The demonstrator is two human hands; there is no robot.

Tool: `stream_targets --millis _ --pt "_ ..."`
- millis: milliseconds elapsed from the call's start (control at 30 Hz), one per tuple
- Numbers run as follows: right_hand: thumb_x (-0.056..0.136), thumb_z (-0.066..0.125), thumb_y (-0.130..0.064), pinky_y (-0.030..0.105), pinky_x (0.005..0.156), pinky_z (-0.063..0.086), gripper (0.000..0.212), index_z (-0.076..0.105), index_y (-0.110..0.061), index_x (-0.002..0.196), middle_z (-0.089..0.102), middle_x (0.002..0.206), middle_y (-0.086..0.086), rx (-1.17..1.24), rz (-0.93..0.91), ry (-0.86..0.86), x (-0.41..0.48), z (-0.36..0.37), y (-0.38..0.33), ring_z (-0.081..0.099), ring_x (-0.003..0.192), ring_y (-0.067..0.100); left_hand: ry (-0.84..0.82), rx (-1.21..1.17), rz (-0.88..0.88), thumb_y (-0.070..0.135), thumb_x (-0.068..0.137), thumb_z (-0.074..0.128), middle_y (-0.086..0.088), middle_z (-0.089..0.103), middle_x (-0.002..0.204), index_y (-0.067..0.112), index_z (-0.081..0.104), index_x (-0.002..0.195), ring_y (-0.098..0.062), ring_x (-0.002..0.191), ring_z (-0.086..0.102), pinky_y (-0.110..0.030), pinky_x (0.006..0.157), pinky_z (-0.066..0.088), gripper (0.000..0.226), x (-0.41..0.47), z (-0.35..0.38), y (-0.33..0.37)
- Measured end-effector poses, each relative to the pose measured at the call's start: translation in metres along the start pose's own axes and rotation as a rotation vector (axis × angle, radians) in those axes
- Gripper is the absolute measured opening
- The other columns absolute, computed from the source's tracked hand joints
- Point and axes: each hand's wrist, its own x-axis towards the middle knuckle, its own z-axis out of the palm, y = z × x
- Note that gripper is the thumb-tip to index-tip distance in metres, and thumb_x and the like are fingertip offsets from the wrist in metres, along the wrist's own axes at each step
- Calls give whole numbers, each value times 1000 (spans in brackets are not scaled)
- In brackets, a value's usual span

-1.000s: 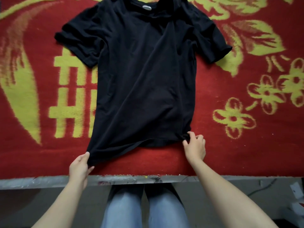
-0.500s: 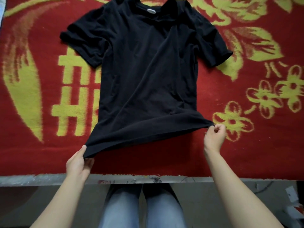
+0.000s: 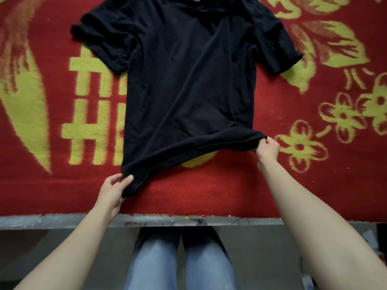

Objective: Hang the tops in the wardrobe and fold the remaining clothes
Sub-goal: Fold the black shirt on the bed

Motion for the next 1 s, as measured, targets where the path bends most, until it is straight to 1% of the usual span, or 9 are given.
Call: stream_targets --millis 67,200,267,400,467,600,733,867,1000 --pt "90 37 2 24 53 45 29 56 -8 71 50 64 6 -16 -35 66 -3 -6 0 53 47 9 84 30 59 -3 86 61 -13 59 109 11 47 128 -20 85 60 -30 69 49 46 2 -3 0" --pt "90 42 0 25 67 34 25 63 5 102 63 88 17 -309 -245 166 -22 -46 12 56 81 24 100 -130 62 -7 87 55 -9 62 96 6 58 116 -14 77 58 -24 62 49 32 4 -15 4" --pt "89 49 3 29 63 32 19 64 7 101 66 85 23 -492 -493 204 -41 -76 19 60 75 35 58 -205 70 -9 88 51 -8 65 90 0 65 103 -13 73 64 -24 65 52 23 3 -29 5" --pt "71 68 18 40 60 51 23 67 6 91 68 77 19 -874 -953 -53 -63 -130 37 66 67 36 -4 -288 107 -11 89 46 0 72 69 10 70 81 -7 62 68 -15 58 54 33 -5 -60 10" --pt "73 63 19 38 58 46 25 66 3 92 65 78 15 -1038 -827 -200 -66 -146 48 62 71 36 24 -162 120 -12 88 49 0 71 68 7 62 89 -8 58 67 -17 54 54 23 -9 -68 7" --pt "82 46 10 33 56 36 31 55 -8 106 55 98 10 -1076 -407 -94 -65 -146 68 52 80 30 -1 164 187 -15 83 56 -15 62 99 -1 57 111 -13 67 62 -21 58 52 32 -14 -61 -6" --pt "78 39 14 33 62 37 37 52 -13 101 52 100 7 -692 -235 -36 -63 -130 68 49 75 27 -118 78 111 -22 80 51 -7 72 79 8 57 106 -12 64 68 -19 57 54 40 -16 -51 -2" --pt "88 30 15 19 50 51 38 54 -13 77 56 96 13 17 132 -74 -69 -125 70 56 70 18 -187 69 -117 -19 86 43 1 69 62 10 58 91 -13 61 60 -22 55 44 34 -21 -47 -11" --pt "87 32 12 26 62 53 36 63 -6 85 59 99 13 129 266 -101 -72 -125 75 59 78 22 -152 11 -179 -4 90 42 -5 54 68 13 50 74 -15 58 41 -24 56 28 25 -20 -43 -13"
